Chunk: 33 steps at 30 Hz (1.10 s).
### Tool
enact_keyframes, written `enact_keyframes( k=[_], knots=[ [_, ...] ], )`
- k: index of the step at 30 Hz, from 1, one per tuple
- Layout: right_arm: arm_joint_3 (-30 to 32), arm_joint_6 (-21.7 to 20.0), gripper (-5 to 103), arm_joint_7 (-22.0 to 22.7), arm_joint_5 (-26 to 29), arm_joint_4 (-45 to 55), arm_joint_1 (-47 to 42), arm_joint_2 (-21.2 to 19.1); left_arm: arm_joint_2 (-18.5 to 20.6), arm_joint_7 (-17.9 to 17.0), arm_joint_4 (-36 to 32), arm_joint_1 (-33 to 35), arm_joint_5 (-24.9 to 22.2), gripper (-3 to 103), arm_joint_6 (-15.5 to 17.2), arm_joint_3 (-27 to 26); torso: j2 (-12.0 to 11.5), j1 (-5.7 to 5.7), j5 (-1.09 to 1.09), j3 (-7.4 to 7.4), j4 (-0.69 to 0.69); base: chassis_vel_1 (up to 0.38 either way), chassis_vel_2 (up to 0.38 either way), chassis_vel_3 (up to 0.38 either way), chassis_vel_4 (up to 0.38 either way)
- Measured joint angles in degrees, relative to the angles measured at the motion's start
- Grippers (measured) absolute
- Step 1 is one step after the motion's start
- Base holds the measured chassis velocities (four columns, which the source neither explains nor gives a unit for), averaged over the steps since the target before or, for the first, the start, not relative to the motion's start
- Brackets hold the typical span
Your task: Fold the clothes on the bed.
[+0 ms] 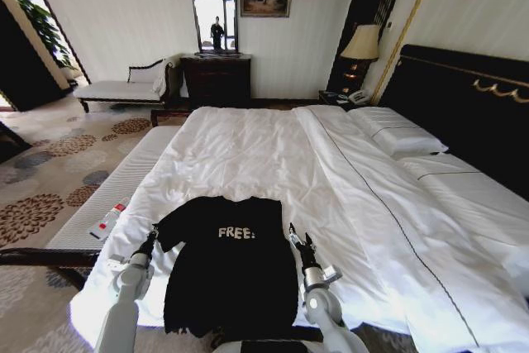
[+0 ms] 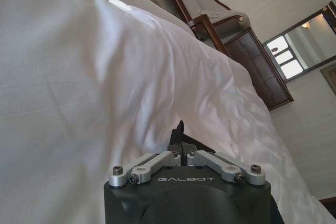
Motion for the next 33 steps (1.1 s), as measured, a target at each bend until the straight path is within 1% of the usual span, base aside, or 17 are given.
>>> enact_keyframes(
  k=[5, 7, 9, 10, 13, 15, 16, 18, 20, 21, 25, 33],
  knots=[
    [0.0, 0.0, 100, 0.2, -0.1, -0.2, 0.0, 0.1, 0.5, 0.5, -1.3, 0.9, -0.2, 0, 0.0, -0.1, 0.0, 0.0, 0.0, 0.0, 0.0, 0.0, 0.0, 0.0, 0.0],
    [-0.1, 0.0, 100, 0.4, -0.1, -0.2, 0.1, 0.1, 0.9, 1.3, -4.0, 2.2, -0.3, 0, 0.0, -0.1, 0.0, 0.0, -0.01, 0.0, 0.0, 0.0, 0.0, 0.0, 0.0],
    [-0.1, -0.1, 100, 0.5, -0.1, -0.2, 0.2, 0.2, 1.4, 2.4, -9.2, 4.2, 0.6, 0, -0.2, 0.4, 0.0, 0.0, 0.0, 0.0, 0.01, 0.0, 0.0, 0.0, 0.0],
    [-0.1, -0.1, 100, 0.5, -0.1, -0.2, 0.2, 0.2, 1.4, 2.4, -9.2, 4.2, 0.6, 0, -0.2, 0.4, 0.0, 0.0, 0.0, 0.0, 0.01, 0.0, 0.0, 0.0, 0.0],
    [-0.1, -0.1, 100, 0.7, -0.1, -0.2, 0.3, 0.2, 2.2, 3.4, -16.7, 6.7, 4.1, 0, -0.7, 2.2, 0.0, 0.0, 0.02, 0.0, 0.0, 0.0, 0.0, 0.0, 0.0],
    [-0.3, -0.2, 100, 0.7, -0.1, -0.2, 0.4, 0.3, 2.6, 3.6, -19.8, 7.6, 6.7, 0, -1.0, 4.1, 0.0, 0.0, 0.01, 0.0, 0.0, 0.0, 0.0, 0.0, 0.0],
    [-0.3, -0.2, 100, 0.7, -0.1, -0.2, 0.4, 0.3, 2.6, 3.6, -19.8, 7.6, 6.7, 0, -1.0, 4.1, 0.0, 0.0, 0.01, 0.0, 0.0, 0.0, 0.0, 0.0, 0.0],
    [-0.7, -0.2, 100, 0.7, -0.1, -0.2, 0.6, 0.4, 2.8, 3.6, -21.4, 7.9, 8.4, 0, -1.1, 6.1, 0.0, 0.0, 0.01, 0.0, -0.01, 0.0, 0.0, 0.0, 0.0],
    [-1.1, -0.3, 100, 0.8, -0.1, -0.4, 0.8, 0.3, 3.1, 3.4, -21.6, 7.7, 9.6, 0, -1.2, 7.9, 0.0, 0.0, 0.0, 0.0, 0.0, 0.0, 0.0, 0.0, 0.0],
    [-1.1, -0.3, 100, 0.8, -0.1, -0.4, 0.8, 0.3, 3.1, 3.4, -21.6, 7.7, 9.6, 0, -1.2, 7.9, 0.0, 0.0, 0.0, 0.0, 0.0, 0.0, 0.0, 0.0, 0.0],
    [-1.2, -0.4, 100, 0.8, -0.1, -0.5, 0.9, 0.2, 3.9, 2.8, -20.1, 5.9, 10.6, 0, -1.3, 11.4, 0.0, 0.0, 0.0, 0.0, -0.01, 0.0, 0.0, 0.0, 0.0],
    [-0.8, -0.4, 100, 0.9, -0.2, 0.3, 0.2, 0.3, 3.2, 2.1, -16.2, 3.8, 12.4, 0, -1.7, 15.6, 0.0, 0.0, 0.0, 0.0, 0.0, 0.0, 0.0, 0.0, 0.0]
  ],
)
